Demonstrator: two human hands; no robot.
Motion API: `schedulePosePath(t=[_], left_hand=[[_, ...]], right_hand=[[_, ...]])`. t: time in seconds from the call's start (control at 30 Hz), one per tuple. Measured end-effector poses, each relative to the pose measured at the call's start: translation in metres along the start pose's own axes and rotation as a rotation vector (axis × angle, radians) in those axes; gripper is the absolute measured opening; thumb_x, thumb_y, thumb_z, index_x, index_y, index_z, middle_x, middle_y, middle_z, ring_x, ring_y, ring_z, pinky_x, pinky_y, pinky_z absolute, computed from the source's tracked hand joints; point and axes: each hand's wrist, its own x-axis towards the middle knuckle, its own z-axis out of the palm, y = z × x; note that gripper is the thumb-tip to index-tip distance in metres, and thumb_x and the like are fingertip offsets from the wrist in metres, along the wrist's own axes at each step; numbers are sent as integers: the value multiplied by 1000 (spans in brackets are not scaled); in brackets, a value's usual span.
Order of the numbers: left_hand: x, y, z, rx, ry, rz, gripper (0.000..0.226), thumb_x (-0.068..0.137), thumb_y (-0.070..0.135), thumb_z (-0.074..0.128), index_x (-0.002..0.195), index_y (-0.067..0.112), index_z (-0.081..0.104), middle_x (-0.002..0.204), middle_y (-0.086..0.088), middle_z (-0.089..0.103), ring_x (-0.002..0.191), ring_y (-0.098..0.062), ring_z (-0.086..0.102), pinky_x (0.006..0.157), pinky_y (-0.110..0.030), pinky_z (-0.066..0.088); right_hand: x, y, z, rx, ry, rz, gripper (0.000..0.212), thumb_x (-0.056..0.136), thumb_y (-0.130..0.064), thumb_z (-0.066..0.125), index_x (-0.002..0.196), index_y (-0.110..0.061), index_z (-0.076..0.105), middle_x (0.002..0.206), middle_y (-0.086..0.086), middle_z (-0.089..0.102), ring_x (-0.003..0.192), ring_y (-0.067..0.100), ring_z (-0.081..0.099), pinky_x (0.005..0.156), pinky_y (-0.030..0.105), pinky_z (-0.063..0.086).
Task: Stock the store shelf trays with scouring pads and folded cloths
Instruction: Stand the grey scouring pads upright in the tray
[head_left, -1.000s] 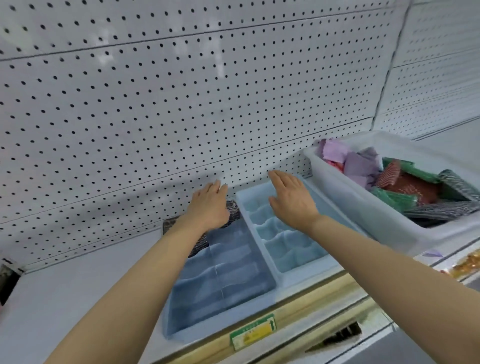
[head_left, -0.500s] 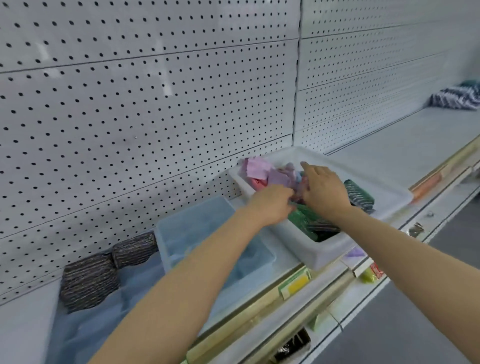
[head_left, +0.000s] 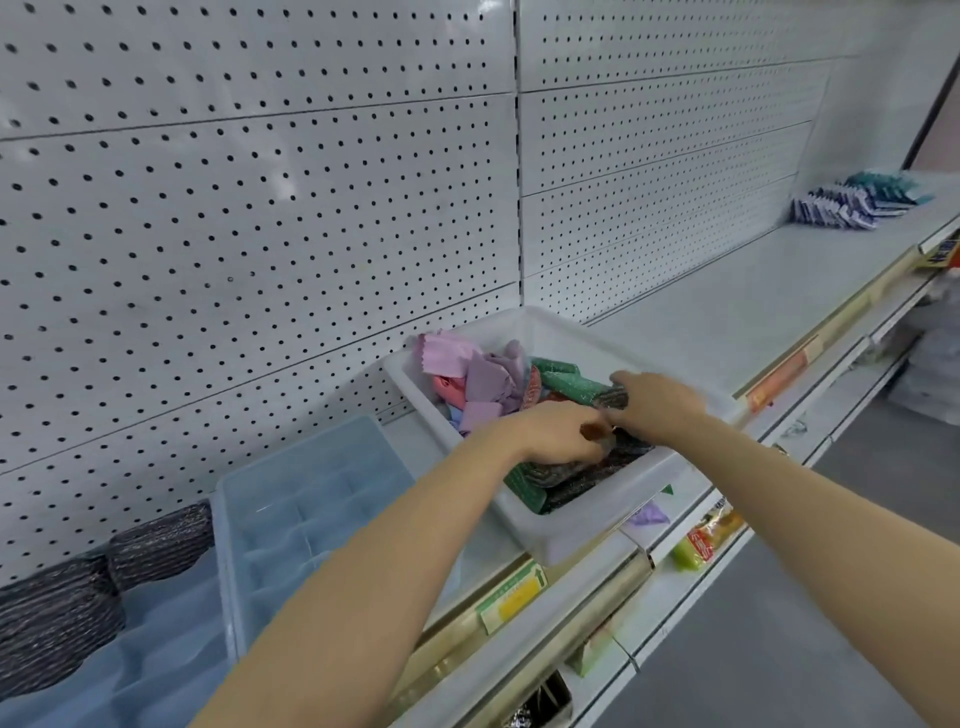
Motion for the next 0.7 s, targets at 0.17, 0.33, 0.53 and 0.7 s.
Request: schedulePosePath(t=[0.17, 0.33, 0.53, 0.7], left_hand=[[-8, -17, -9, 37, 159, -71, 43, 88, 3, 54, 123, 28, 54, 74, 4, 52, 64, -18, 53, 53, -29, 39], [-31, -50, -31, -333, 505, -166, 33, 76, 13, 78, 97, 28, 56, 111, 6, 63, 94, -15, 64, 85, -11, 49], [-99, -85, -64, -575, 637, -152, 39, 79, 9, 77, 111, 26, 64, 101, 0, 66, 86, -14, 66, 69, -24, 57], [-169, -121, -67, -700, 676, -200, 31, 80, 5, 75, 106, 23, 72, 100, 2, 72, 90, -11, 66, 81, -25, 54]], right_hand=[[3, 0, 5, 12, 20, 33, 46, 86, -16, 51, 129, -28, 48, 111, 7, 63, 90, 28, 60, 66, 31, 48], [4, 2, -15, 181, 407, 78, 29, 87, -12, 52, 115, -20, 50, 88, 6, 62, 73, 26, 56, 59, 32, 48], [-20, -41, -40, 884, 393, -262, 38, 87, -6, 62, 115, -29, 52, 99, 2, 63, 80, 19, 63, 63, 33, 57], [-39, -109, -32, 1173, 189, -408, 32, 85, -4, 66, 105, -27, 59, 102, 2, 64, 90, 22, 64, 74, 39, 60]])
